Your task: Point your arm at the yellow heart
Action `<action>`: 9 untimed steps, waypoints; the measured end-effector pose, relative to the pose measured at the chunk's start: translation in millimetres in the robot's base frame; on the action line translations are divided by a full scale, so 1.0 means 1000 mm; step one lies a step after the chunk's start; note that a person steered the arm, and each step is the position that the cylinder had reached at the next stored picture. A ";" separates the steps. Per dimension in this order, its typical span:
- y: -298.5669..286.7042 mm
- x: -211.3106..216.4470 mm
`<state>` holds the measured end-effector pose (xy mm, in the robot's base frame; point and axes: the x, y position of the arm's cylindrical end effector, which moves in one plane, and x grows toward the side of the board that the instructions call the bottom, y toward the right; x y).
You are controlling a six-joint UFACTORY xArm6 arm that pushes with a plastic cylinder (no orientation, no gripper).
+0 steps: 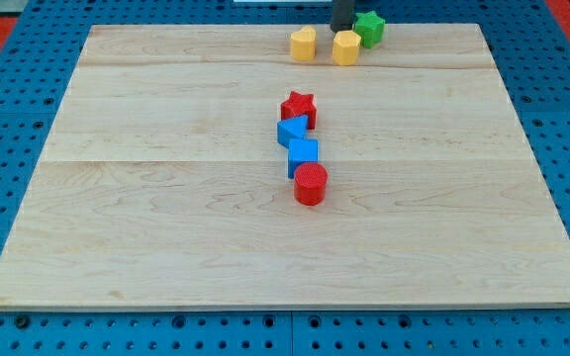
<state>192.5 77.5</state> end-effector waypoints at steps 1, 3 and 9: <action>-0.001 0.001; -0.002 -0.001; -0.005 -0.001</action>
